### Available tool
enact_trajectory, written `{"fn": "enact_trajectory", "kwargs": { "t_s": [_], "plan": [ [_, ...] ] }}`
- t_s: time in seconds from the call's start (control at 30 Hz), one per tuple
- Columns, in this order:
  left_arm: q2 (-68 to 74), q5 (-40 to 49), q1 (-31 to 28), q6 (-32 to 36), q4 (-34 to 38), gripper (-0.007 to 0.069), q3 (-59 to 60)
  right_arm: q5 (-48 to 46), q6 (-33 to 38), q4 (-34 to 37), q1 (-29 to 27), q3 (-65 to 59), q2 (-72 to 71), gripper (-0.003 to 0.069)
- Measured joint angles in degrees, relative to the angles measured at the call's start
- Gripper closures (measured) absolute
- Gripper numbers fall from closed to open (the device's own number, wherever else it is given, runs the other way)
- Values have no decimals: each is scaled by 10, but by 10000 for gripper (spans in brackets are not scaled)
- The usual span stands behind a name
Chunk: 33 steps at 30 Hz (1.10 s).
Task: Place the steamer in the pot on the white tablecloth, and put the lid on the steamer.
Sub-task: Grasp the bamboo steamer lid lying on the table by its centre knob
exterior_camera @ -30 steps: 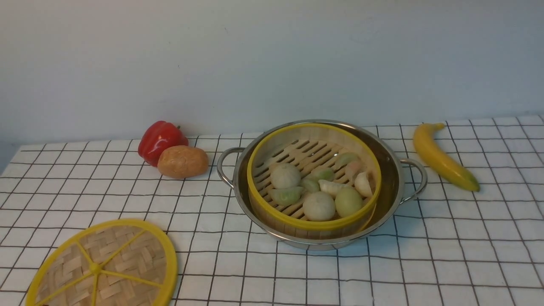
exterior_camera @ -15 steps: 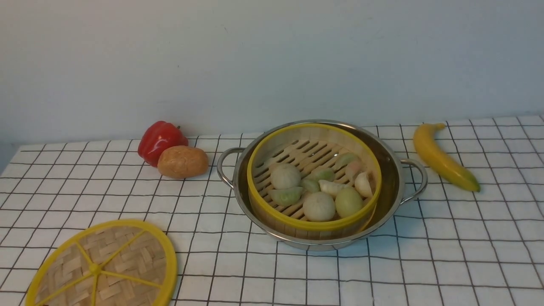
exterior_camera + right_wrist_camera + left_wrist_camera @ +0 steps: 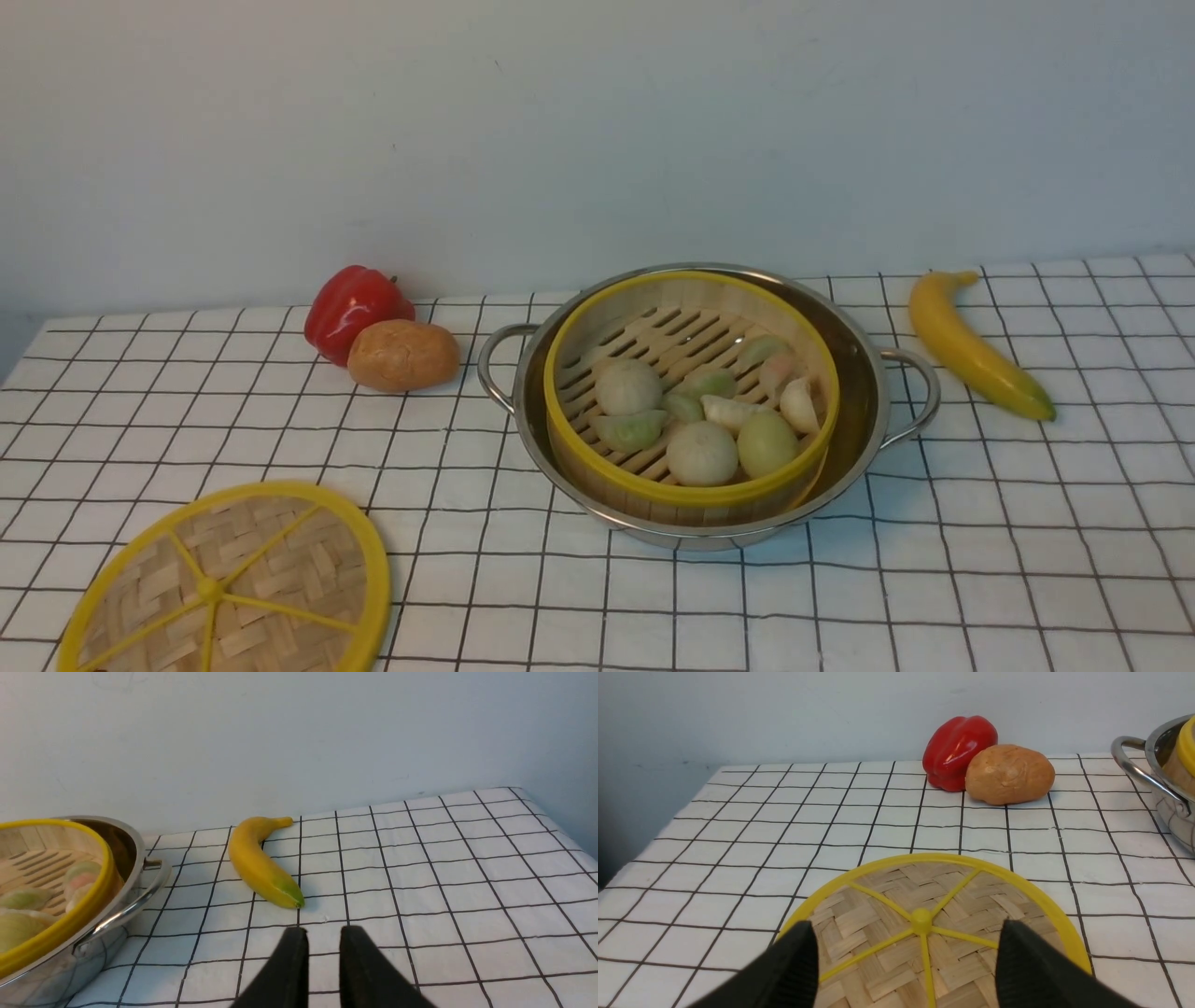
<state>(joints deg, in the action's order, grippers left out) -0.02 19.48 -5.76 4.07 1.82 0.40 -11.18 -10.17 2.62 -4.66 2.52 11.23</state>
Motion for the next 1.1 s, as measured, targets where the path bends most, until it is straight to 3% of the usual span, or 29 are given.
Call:
{"fn": "enact_trajectory", "kwargs": {
  "t_s": [0.23, 0.47, 0.67, 1.1],
  "plan": [
    [0, 0, 0, 0, 0, 151, 0, -84, -1, -2, 19, -19, -95, 512],
    [0, 0, 0, 0, 0, 151, 0, -110, -4, 8, 30, -20, -109, 493],
    [0, 0, 0, 0, 0, 151, 0, -165, -15, 91, 30, -20, -109, 481],
    [0, 0, 0, 0, 0, 151, 0, -169, -16, 121, 30, -20, -109, 458]
  ]
}}
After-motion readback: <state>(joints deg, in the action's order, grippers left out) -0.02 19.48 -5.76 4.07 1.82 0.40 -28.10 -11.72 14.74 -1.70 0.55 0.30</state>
